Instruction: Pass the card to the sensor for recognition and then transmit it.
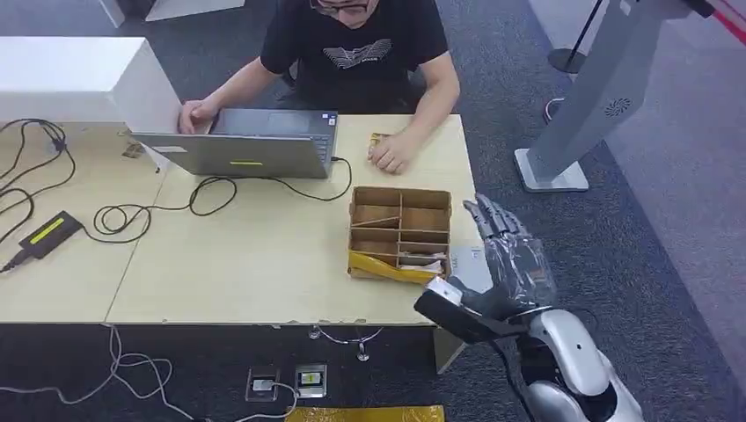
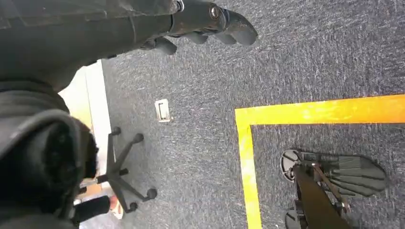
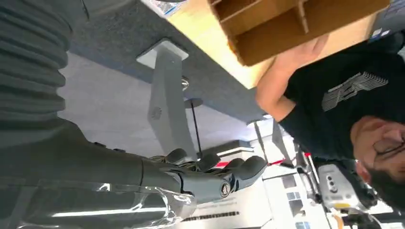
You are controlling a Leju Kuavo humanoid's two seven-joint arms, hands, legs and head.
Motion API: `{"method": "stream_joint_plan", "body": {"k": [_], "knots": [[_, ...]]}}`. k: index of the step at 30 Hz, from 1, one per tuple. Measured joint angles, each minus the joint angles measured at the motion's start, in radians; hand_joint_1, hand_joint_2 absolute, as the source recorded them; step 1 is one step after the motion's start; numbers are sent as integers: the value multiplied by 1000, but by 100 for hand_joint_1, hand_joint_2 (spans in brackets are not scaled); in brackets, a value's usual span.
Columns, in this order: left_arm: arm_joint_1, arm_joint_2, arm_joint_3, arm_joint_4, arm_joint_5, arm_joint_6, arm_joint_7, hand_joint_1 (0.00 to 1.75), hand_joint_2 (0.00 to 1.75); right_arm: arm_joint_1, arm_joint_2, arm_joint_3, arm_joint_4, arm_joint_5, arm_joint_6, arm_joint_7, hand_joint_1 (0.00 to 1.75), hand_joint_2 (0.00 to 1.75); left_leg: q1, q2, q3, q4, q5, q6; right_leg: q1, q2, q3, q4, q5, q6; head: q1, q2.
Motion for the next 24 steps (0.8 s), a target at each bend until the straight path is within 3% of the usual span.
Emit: {"method": "stream_joint_plan", "body": {"k": [14, 24], "knots": [[0, -14, 0, 0, 10, 16, 9, 0, 0, -32, 85, 50, 99, 28, 13, -27, 0, 175, 0, 0, 0, 0, 0, 0, 0, 0, 0, 0, 0, 0, 0, 0], [0, -23, 0, 0, 27, 30, 10, 0, 0, -45, 114, 66, 139, 36, 13, -34, 0, 175, 0, 0, 0, 0, 0, 0, 0, 0, 0, 0, 0, 0, 0, 0]]}}
